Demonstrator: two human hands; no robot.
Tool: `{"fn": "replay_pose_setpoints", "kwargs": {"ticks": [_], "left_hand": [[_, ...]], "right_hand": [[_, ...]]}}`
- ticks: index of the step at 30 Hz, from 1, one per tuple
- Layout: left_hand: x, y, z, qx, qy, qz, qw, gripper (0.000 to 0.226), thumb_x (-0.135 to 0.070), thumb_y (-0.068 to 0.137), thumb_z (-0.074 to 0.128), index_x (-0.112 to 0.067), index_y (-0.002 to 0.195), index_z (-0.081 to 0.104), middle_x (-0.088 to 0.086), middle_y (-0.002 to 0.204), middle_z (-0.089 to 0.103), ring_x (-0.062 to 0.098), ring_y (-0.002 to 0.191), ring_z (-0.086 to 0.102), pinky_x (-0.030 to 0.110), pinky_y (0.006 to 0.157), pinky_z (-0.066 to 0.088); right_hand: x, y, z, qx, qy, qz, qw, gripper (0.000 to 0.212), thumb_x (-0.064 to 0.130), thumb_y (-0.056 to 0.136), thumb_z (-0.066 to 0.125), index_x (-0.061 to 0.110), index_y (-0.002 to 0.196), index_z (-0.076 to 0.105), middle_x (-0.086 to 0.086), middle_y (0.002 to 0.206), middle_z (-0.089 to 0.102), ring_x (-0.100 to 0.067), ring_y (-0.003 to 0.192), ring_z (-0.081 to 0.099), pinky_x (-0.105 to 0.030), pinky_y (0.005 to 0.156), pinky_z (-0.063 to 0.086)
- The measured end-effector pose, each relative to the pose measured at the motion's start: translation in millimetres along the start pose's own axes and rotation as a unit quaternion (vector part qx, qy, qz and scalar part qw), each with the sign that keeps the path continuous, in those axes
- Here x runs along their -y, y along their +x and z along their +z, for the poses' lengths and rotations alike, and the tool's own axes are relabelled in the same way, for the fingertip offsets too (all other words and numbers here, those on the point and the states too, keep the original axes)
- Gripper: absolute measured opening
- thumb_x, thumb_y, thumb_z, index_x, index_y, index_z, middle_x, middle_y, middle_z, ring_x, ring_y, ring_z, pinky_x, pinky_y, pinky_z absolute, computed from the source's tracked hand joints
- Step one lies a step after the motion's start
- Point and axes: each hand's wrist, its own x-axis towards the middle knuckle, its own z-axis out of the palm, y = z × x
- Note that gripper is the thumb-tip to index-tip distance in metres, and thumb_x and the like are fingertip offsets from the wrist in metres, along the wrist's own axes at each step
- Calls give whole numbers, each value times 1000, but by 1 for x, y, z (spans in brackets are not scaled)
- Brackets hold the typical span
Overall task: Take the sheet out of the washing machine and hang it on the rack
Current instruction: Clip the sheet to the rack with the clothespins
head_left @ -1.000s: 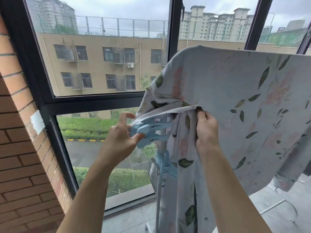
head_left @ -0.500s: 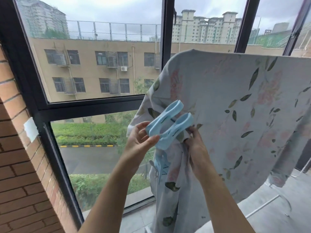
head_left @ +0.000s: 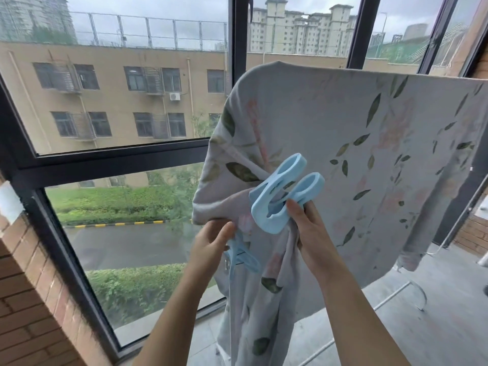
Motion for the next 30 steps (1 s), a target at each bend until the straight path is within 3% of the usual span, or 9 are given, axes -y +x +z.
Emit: {"fn": "replay_pose_setpoints", "kwargs": {"ticks": [1, 4, 8, 13, 16, 20, 24, 27, 30], "left_hand": [[10, 1, -1, -28, 33, -8, 999, 3, -18, 87, 64, -20, 87, 63, 3, 88, 69, 17, 84, 64, 35, 75, 51], [33, 2, 6, -60, 117, -35, 991, 11, -15, 79, 68, -24, 79, 62, -4, 81, 67, 10, 78, 63, 30, 74, 49], [53, 5, 16, -60, 223, -38, 972, 28, -18, 74, 72, -18, 97, 57, 0, 95, 59, 14, 82, 56, 22, 67, 40], [64, 5, 22, -18, 330, -79, 941, 56, -30, 71, 74, -16, 114, 42, -1, 104, 50, 22, 90, 56, 30, 66, 41], [72, 2, 19, -14, 374, -100, 922, 41, -23, 76, 68, -17, 110, 45, 0, 106, 53, 25, 92, 57, 32, 67, 44], [81, 0, 3, -46, 405, -112, 906, 8, -17, 85, 54, -18, 90, 48, 8, 92, 66, 30, 78, 58, 36, 63, 44], [88, -4, -1, -109, 375, -57, 919, 19, -11, 89, 51, -14, 107, 44, 8, 85, 63, 32, 72, 57, 36, 56, 40], [84, -8, 0, -144, 381, -1, 913, 15, 0, 87, 48, -15, 89, 48, 7, 83, 57, 29, 62, 48, 33, 52, 35], [85, -10, 0, -106, 421, 35, 900, 21, -2, 84, 51, -20, 78, 59, 1, 100, 61, 29, 65, 56, 31, 52, 40]], "right_hand": [[1, 2, -1, 3, -8, -4, 1000, 41, 37, 80, 59, 25, 119, 55, 9, 111, 67, -7, 111, 61, -16, 88, 49], [2, 5, -4, 13, -22, -12, 1000, 35, 31, 83, 56, 23, 117, 55, 6, 114, 67, -8, 110, 61, -16, 86, 48], [2, 8, -7, 18, -41, -12, 999, 34, 29, 85, 56, 22, 118, 54, 2, 117, 65, -8, 109, 61, -17, 87, 49], [0, 13, -9, 22, -42, -4, 999, 23, 17, 93, 52, 22, 115, 55, 3, 113, 64, -5, 105, 62, -14, 84, 49], [-2, 13, -9, 24, -43, 2, 999, 22, 15, 94, 51, 23, 114, 56, 4, 112, 65, -3, 105, 62, -13, 83, 49], [-4, 12, -9, 24, -38, 3, 999, 24, 14, 95, 50, 21, 117, 55, 6, 113, 65, -3, 105, 62, -13, 84, 48], [-9, 12, -10, 21, -50, 10, 998, 25, 20, 93, 53, 29, 116, 56, 9, 116, 65, -7, 112, 59, -19, 93, 48], [-10, 10, -11, 26, -58, 12, 998, 28, 29, 87, 56, 31, 116, 57, 9, 117, 65, -7, 113, 59, -22, 97, 47], [-9, 9, -12, 22, -55, 14, 998, 29, 34, 80, 59, 35, 110, 58, 13, 111, 67, -7, 112, 60, -23, 97, 46]]}}
